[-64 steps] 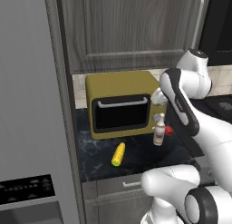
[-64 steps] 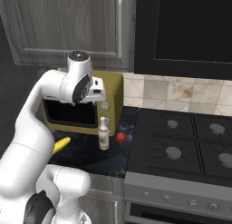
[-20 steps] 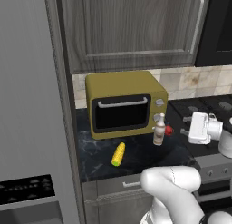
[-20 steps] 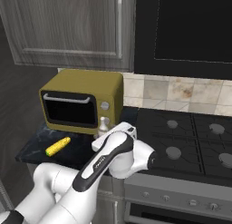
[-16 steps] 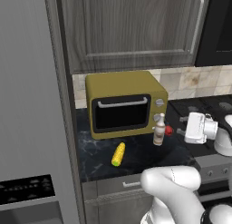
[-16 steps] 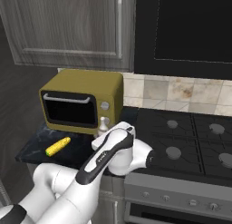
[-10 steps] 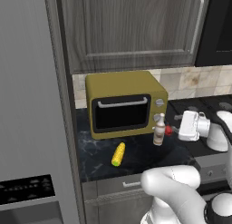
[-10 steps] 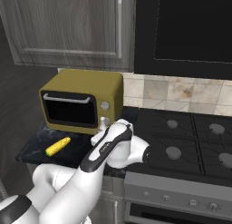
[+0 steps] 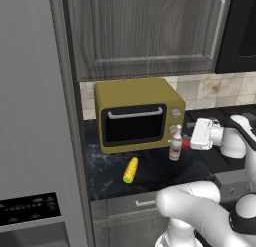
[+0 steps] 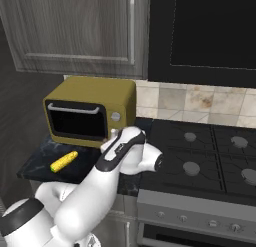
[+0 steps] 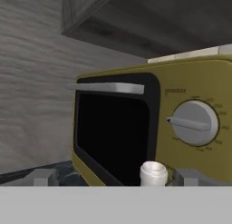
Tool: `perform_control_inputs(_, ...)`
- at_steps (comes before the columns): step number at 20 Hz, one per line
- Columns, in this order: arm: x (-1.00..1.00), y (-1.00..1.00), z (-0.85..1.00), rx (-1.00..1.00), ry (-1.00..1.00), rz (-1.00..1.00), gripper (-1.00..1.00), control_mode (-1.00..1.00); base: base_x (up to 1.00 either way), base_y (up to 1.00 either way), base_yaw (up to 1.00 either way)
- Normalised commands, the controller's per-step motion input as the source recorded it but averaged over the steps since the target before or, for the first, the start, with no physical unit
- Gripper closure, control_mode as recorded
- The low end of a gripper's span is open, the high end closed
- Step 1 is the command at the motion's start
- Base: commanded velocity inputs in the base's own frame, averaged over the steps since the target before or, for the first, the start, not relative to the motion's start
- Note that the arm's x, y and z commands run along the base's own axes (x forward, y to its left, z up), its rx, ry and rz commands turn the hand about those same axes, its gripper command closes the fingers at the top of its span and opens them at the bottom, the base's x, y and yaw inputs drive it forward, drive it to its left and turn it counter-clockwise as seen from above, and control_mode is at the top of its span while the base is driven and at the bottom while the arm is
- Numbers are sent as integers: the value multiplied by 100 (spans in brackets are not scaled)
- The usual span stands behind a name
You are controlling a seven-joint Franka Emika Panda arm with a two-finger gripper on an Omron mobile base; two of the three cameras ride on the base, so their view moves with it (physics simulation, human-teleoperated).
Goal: Place the liquor on the top shelf of the fridge to keep it out of children's reach, and place the corn and bell pepper on lower shelves for easy access.
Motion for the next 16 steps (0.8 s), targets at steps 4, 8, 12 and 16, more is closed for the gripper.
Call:
perform_control_inputs(4, 25, 0, -2, 0, 0, -3, -100, -100, 0, 0, 0)
perform_control_inputs(8, 18, 0, -17, 0, 0, -2, -100, -100, 0, 0, 0)
perform_control_inputs(12, 17, 2, -21, 0, 0, -2, -100, -100, 0, 0, 0)
perform_control_inputs(16, 17, 0, -20, 0, 0, -2, -100, -100, 0, 0, 0)
